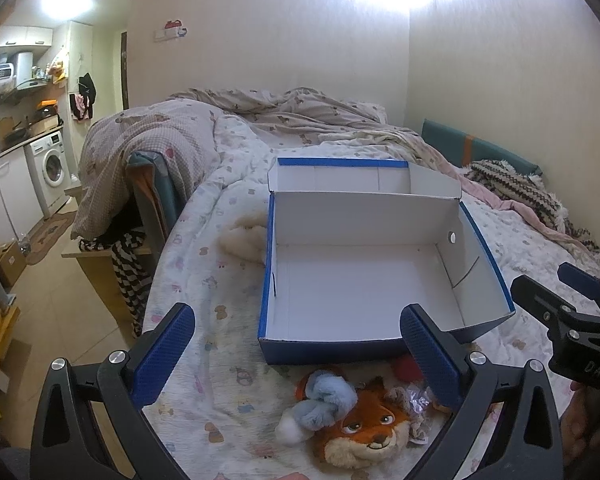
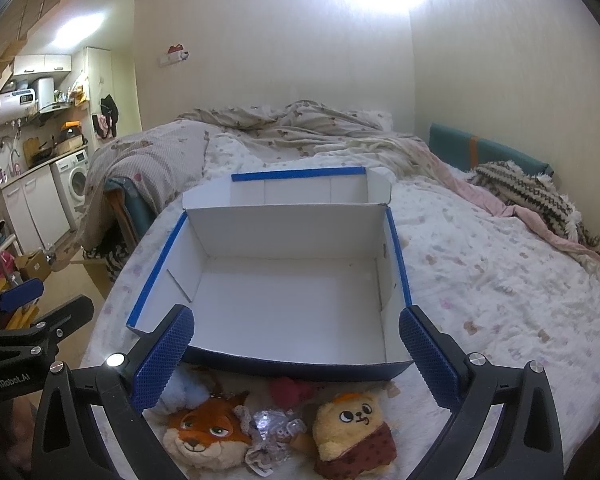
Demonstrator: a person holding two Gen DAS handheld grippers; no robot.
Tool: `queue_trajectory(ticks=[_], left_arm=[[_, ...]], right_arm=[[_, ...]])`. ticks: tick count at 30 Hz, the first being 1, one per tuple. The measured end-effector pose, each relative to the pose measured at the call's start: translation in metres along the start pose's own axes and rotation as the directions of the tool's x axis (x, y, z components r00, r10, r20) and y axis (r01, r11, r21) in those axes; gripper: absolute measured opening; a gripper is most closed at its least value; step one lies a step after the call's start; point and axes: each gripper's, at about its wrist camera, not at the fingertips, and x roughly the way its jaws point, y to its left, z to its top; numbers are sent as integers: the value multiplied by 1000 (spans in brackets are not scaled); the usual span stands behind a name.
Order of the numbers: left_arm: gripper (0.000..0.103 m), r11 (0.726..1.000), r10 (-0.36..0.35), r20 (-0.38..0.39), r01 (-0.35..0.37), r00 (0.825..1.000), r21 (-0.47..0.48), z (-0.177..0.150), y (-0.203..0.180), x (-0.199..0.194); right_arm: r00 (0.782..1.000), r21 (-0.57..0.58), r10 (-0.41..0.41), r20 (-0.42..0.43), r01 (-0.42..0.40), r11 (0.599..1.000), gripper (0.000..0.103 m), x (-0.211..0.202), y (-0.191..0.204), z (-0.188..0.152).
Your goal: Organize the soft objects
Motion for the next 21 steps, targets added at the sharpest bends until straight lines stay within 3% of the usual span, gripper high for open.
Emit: queue_trajectory(ticks=[21], left_arm=[[102,1000,7,-4,-7,1000,-9,1,2,-1]], right_arm=[[1000,0,-1,2,1,1000,103,1,0,0]])
